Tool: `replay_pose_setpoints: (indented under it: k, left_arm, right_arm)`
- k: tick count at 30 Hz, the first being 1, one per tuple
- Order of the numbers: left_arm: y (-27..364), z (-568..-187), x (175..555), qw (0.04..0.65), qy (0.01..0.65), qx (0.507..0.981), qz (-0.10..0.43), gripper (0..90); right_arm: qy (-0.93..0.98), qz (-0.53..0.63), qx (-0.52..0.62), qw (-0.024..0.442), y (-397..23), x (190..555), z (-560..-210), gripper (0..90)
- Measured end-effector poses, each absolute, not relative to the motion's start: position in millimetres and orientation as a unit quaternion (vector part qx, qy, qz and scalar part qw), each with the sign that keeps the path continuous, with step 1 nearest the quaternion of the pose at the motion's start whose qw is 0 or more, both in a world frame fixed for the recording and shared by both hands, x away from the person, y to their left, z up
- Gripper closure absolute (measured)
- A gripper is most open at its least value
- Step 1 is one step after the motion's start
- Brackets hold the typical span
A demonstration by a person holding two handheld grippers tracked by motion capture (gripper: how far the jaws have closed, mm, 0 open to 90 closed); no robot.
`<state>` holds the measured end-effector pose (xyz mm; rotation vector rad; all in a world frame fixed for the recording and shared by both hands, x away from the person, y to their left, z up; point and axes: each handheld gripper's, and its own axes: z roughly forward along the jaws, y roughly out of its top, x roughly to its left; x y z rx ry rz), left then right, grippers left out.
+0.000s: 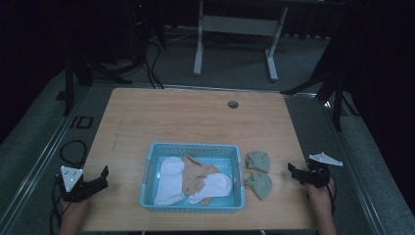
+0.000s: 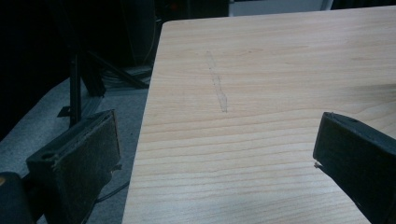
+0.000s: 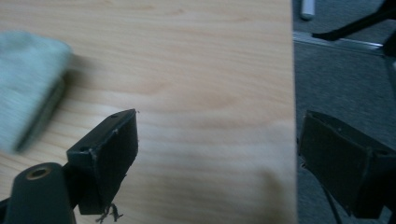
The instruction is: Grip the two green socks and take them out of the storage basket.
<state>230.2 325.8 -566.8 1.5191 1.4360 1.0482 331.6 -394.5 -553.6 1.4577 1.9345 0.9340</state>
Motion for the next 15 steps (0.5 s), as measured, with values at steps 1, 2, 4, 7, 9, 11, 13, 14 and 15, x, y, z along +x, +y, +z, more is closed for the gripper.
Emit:
replay_pose_setpoints:
  k: [1,2,4,7,9,11,13,14,15]
  left_arm:
    - [325.8,-566.8,230.1,0.391,0.565,0.598,0.412,0.4]
    - [326.0,-566.7,230.0,0.391,0.565,0.598,0.412,0.3]
    - [326.1,-566.7,229.8,0.391,0.566,0.597,0.412,0.4]
    - [326.3,-566.8,229.7,0.392,0.566,0.597,0.412,0.3]
    - [326.4,-566.8,229.7,0.393,0.566,0.597,0.411,0.4]
    - [326.4,-566.8,229.6,0.393,0.565,0.597,0.412,0.4]
    - [326.4,-566.8,229.6,0.393,0.565,0.597,0.412,0.3]
    - [326.4,-566.8,229.7,0.393,0.566,0.597,0.411,0.3]
    - [326.4,-566.8,229.7,0.393,0.566,0.597,0.411,0.4]
  right_arm:
    - [0.715,0.346,0.544,0.271,-395.8,330.9,-554.2,12.0]
    - [0.712,0.348,0.545,0.274,-396.9,330.1,-553.6,12.0]
    - [0.7,0.359,0.551,0.28,-399.1,328.0,-552.9,12.0]
    - [0.69,0.369,0.557,0.28,-402.3,325.7,-554.2,12.1]
    - [0.687,0.373,0.558,0.278,-403.9,325.1,-555.3,12.2]
    - [0.684,0.374,0.559,0.281,-404.2,324.5,-555.9,12.9]
    - [0.686,0.372,0.557,0.282,-404.1,324.8,-556.6,12.9]
    - [0.686,0.37,0.558,0.284,-403.4,324.9,-557.4,13.0]
    - [0.686,0.37,0.558,0.284,-403.4,324.9,-557.4,13.0]
